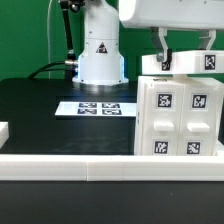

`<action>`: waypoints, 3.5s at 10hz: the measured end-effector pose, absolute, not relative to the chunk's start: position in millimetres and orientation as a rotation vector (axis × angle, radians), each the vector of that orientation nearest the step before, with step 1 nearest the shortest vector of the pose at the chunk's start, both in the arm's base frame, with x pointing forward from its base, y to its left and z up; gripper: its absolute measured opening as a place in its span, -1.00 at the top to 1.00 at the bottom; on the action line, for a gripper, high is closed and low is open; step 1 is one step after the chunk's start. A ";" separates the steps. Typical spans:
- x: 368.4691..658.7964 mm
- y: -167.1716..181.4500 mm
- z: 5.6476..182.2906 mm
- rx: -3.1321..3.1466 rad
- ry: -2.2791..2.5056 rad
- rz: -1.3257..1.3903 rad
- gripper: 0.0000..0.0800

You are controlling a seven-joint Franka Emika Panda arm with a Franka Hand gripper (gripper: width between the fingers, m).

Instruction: Assemble cabinet

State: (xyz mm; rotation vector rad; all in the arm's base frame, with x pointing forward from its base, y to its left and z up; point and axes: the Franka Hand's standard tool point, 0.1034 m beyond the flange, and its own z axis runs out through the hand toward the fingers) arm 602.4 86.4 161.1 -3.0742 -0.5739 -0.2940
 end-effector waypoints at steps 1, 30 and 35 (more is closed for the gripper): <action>602.8 85.8 161.0 -3.091 -0.406 -0.304 -0.40; 604.5 86.9 158.9 -1.550 2.347 -0.054 -0.41; 606.3 91.5 168.1 -1.573 2.307 -0.056 -0.83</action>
Offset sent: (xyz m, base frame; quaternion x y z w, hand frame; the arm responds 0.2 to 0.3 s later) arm -0.0043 -0.0025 -0.0043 -0.0071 0.0048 0.2413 0.9704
